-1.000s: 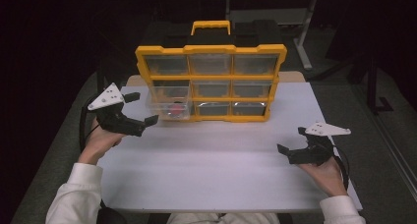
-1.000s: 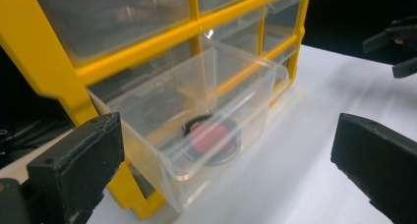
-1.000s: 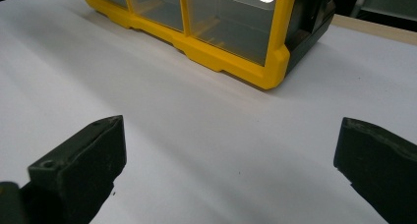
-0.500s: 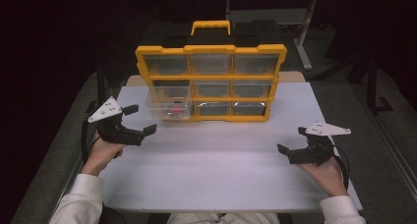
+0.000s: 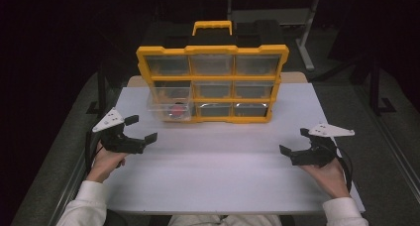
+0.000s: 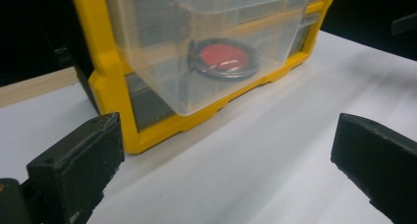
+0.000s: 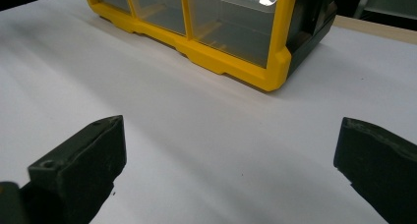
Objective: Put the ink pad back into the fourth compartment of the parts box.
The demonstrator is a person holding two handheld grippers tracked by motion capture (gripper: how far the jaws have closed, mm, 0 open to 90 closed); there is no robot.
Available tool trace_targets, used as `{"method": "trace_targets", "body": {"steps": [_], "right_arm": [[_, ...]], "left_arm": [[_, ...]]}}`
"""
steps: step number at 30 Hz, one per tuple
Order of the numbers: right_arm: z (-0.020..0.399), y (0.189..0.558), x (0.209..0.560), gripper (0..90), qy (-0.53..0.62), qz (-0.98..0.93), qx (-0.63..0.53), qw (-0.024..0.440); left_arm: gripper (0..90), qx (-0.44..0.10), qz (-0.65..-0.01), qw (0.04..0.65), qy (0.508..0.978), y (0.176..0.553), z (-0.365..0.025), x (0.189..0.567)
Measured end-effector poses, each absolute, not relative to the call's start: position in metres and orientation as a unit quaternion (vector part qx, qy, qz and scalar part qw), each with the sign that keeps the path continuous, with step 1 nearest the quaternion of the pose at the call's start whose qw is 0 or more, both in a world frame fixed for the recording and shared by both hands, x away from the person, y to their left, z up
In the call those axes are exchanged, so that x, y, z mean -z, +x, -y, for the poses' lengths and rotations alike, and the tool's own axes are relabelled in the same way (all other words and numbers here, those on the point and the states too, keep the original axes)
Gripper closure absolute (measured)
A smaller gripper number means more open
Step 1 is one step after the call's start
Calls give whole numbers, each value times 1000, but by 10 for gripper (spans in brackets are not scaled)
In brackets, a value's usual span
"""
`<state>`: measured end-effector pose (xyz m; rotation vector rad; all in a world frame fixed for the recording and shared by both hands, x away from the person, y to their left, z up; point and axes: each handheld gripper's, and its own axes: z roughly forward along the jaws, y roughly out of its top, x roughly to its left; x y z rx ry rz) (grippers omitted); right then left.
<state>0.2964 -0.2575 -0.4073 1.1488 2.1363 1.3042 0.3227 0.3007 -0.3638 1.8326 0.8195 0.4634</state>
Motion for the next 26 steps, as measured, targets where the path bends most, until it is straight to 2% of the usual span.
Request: {"method": "trace_targets", "body": {"steps": [13, 26], "right_arm": [[256, 293, 406, 0, 406, -758, -476, 185], [259, 289, 406, 0, 411, -751, -483, 185]], "left_arm": [[0, -232, -391, 525, 719, 317, -316, 389], [0, -237, -403, 495, 732, 313, -318, 409]]}}
